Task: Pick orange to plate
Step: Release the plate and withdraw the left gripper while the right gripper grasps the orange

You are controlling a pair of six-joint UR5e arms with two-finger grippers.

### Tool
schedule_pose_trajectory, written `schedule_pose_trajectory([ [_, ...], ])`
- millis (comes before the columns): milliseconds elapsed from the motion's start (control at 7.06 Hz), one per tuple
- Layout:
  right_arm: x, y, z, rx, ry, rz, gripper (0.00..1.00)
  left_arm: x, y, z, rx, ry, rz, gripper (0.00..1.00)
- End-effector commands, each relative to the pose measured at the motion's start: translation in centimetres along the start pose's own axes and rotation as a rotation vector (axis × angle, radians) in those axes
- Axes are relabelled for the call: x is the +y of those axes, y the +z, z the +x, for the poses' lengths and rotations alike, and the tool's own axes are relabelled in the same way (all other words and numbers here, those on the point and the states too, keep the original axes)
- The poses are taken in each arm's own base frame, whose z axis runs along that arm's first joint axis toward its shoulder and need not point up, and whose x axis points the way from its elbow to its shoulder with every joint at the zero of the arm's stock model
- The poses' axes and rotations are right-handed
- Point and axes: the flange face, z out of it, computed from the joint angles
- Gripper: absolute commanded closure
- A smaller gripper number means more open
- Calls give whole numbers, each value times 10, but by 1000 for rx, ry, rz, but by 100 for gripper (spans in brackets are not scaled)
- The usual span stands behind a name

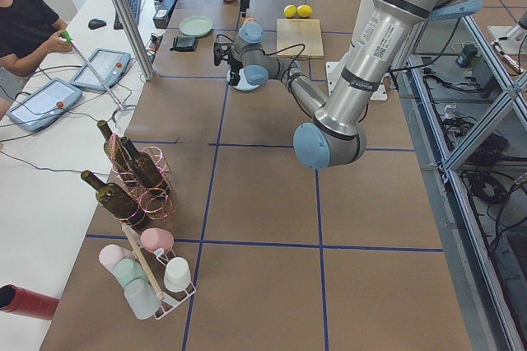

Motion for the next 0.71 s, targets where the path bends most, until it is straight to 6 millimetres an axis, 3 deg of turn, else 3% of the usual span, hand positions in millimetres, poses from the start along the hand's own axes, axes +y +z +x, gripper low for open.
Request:
schedule_pose_trajectory([
  [0,-5,32,18,-2,-17,1,0,-18,-11,-13,-10,-13,29,0],
  [567,4,54,16,41,-30,3,0,-18,-10,-17,-16,-14,29,0],
])
